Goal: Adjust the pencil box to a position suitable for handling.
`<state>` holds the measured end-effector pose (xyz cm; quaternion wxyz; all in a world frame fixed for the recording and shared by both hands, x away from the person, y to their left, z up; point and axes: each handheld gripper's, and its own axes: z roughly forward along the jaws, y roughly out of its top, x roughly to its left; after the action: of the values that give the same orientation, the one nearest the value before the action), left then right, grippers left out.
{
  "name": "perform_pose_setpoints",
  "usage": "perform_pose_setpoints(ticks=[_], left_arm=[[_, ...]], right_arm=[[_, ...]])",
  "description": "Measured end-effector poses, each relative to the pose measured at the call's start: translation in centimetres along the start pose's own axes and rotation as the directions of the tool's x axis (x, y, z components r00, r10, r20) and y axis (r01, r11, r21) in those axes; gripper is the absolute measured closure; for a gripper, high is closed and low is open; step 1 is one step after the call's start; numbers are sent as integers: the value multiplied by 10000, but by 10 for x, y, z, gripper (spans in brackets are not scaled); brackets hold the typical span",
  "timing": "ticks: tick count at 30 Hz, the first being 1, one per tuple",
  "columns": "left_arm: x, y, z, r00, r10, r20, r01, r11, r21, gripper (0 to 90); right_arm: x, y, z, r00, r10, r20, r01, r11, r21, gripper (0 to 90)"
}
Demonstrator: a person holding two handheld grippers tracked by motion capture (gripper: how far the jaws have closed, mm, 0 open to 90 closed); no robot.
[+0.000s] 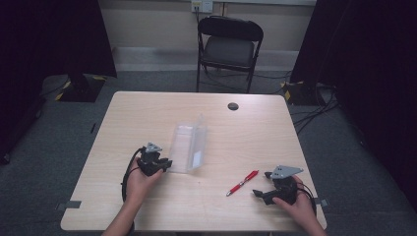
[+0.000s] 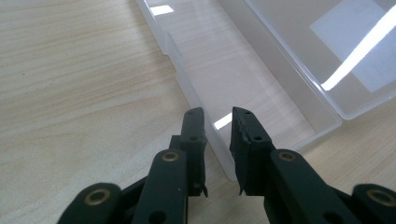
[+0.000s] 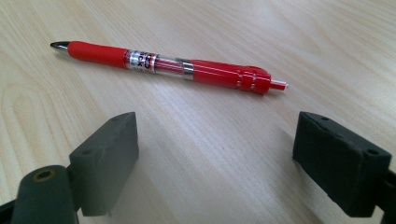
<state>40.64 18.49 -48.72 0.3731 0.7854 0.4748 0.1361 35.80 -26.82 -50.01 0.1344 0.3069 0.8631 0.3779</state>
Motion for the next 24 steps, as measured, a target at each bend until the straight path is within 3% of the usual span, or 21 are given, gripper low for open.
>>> perform_pose_setpoints(ticks=[2,6,8,24], left_arm=[[-2,0,1,9997,-209,110,211,9997,-107,756],[-4,1,2,9999,-20,118,20,10000,-7,755],[-7,2,5,9997,-140,182,141,9999,-52,756],[-31,14,22,9982,60,597,-57,10000,-46,765]], right_arm=[[0,0,0,10000,-3,-1,3,10000,4,136],[0,0,0,10000,-5,-3,5,10000,3,136],[0,0,0,10000,1,-2,-1,10000,1,136],[0,0,0,10000,-8,-8,8,10000,7,136]])
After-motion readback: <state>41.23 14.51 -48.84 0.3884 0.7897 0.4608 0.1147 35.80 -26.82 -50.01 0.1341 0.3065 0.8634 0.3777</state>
